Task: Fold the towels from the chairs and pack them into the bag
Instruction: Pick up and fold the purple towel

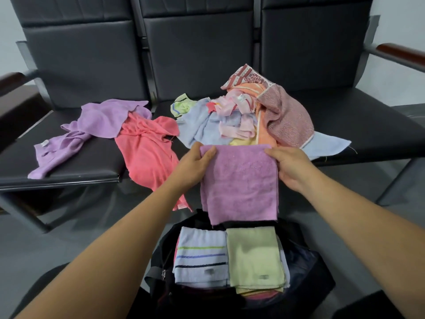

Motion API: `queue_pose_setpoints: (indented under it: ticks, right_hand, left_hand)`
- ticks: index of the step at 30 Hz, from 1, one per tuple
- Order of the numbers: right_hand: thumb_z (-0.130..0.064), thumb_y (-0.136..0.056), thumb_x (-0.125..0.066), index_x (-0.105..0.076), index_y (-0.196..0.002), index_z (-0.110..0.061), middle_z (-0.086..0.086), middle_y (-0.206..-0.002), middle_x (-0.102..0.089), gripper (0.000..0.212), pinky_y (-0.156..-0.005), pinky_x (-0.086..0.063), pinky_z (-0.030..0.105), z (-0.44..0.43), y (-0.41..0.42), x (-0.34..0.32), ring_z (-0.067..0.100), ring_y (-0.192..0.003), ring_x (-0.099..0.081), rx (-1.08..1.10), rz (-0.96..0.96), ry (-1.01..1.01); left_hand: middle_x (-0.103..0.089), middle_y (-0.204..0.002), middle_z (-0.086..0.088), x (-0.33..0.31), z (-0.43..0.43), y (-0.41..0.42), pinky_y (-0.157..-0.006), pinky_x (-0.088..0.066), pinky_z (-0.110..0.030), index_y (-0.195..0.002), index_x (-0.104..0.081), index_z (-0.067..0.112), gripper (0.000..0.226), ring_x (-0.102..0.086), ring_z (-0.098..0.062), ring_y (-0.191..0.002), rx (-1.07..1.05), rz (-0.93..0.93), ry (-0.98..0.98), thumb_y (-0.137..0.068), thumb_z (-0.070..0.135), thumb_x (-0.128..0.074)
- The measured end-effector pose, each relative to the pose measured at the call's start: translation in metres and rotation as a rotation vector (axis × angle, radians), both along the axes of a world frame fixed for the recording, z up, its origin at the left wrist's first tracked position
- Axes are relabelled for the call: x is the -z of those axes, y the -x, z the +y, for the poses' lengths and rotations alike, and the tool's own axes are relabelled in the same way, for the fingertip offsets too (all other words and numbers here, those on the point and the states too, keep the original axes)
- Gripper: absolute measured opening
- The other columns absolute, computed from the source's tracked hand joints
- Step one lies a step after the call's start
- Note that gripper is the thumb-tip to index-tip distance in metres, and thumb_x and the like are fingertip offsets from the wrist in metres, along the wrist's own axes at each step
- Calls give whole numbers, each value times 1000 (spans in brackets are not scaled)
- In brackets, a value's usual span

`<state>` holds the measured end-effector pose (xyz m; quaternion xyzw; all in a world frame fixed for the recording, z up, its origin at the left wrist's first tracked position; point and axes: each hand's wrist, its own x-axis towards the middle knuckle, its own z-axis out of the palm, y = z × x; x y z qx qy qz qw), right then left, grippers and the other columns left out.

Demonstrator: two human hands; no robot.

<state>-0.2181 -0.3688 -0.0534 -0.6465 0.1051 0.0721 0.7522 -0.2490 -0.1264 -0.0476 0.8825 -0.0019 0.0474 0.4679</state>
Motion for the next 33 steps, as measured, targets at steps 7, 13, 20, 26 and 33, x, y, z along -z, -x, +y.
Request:
queue_pose_setpoints:
  ticks: [7, 13, 20, 26, 33]
  right_hand:
    - [0, -97, -57, -65, -86, -2, 16, -83, -66, 13, -58, -52, 29, -26, 29, 90, 25, -71, -64, 8, 314, 284]
    - [-1, -93, -56, -65, -106, 5, 17, -89, -68, 17, -48, -54, 28, -32, 49, 159, 27, -73, -68, -24, 511, 400]
    - [-10, -86, -59, -56, -77, -7, 10, -72, -56, 9, -54, -39, 26, -40, 30, 154, 25, -64, -55, 10, 394, 691]
    - [-13, -87, -58, -71, -94, 4, 15, -88, -69, 22, -70, -52, 35, -10, -2, 100, 33, -91, -72, -62, 225, 598]
    - [-10, -88, -59, -69, -106, 8, 26, -109, -71, 28, -89, -56, 49, 10, -65, -2, 39, -104, -69, -85, -78, 700]
  left_hand:
    - [-59, -109, -7, 65, -32, 21, -80, -47, -37, -112, -50, 5, 45, -59, -24, -99, 89, 324, -92, -103, 49, -47]
    - [-56, -127, -16, 121, -51, 26, -64, -61, -38, -135, -44, 1, 60, -64, -30, -102, 26, 605, -37, -101, 51, -49]
    - [-57, -133, -23, 134, -46, 0, -93, -42, -36, -132, -43, -3, 55, -55, -38, -124, -119, 552, -175, -102, 42, -52]
    - [-67, -90, -2, 92, -49, -27, -78, -53, -36, -96, -62, 8, 18, -64, -23, -90, -59, 372, -74, -94, 26, -57]
    - [-72, -91, -4, 14, -11, -79, -73, -56, -36, -91, -64, 15, 8, -68, -23, -84, -30, 133, -114, -91, 18, -57]
